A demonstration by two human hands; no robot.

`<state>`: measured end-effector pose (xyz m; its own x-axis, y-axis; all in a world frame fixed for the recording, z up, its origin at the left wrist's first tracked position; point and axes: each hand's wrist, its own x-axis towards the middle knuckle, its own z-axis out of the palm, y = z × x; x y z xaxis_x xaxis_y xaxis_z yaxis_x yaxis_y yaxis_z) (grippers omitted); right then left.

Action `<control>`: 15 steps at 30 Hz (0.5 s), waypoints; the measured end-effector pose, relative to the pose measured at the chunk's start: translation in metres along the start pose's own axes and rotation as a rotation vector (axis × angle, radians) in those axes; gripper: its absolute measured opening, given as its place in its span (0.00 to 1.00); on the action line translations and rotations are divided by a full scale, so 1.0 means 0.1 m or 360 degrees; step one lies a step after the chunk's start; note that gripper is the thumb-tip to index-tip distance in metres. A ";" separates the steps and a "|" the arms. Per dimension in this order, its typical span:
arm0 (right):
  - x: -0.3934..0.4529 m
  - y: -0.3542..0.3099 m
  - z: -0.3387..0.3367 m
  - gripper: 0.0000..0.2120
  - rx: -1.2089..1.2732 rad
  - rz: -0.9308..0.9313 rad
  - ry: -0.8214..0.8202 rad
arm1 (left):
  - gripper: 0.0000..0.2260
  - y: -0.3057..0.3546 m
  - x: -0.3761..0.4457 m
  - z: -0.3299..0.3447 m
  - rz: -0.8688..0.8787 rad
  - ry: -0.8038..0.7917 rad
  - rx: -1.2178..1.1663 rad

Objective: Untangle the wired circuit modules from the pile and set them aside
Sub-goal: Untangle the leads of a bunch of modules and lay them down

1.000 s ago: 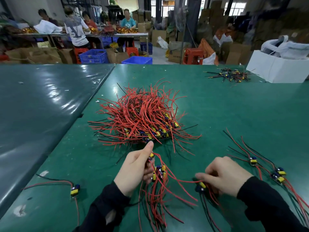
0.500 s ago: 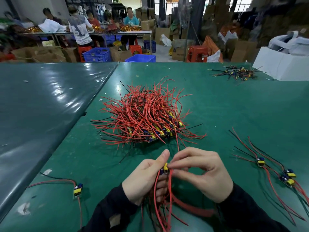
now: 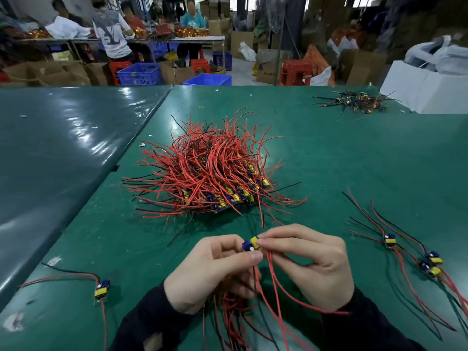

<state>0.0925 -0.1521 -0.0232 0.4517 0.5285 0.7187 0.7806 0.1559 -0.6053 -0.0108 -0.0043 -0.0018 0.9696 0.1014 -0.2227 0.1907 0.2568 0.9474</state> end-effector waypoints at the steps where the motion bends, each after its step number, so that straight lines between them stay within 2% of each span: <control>1: 0.00 -0.01 0.00 0.06 -0.0004 -0.0007 0.0002 | 0.14 0.00 0.00 0.00 0.0008 0.0000 -0.0005; 6: 0.05 -0.04 -0.05 0.05 0.0062 -0.0007 0.0002 | 0.12 0.02 -0.02 -0.03 0.0030 -0.0031 0.0011; 8: 0.06 -0.05 -0.06 0.04 0.0143 0.0091 0.0000 | 0.11 0.04 -0.03 -0.05 0.0049 -0.0023 0.0006; 15: 0.11 -0.11 -0.03 0.07 0.0864 0.0874 0.0126 | 0.10 0.06 -0.07 -0.04 0.0087 -0.0059 0.0088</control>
<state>0.0900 -0.1510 -0.0074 0.7579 0.5904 0.2774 0.1243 0.2867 -0.9499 -0.0166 0.0002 0.0043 0.9837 0.0779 -0.1623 0.1442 0.1984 0.9694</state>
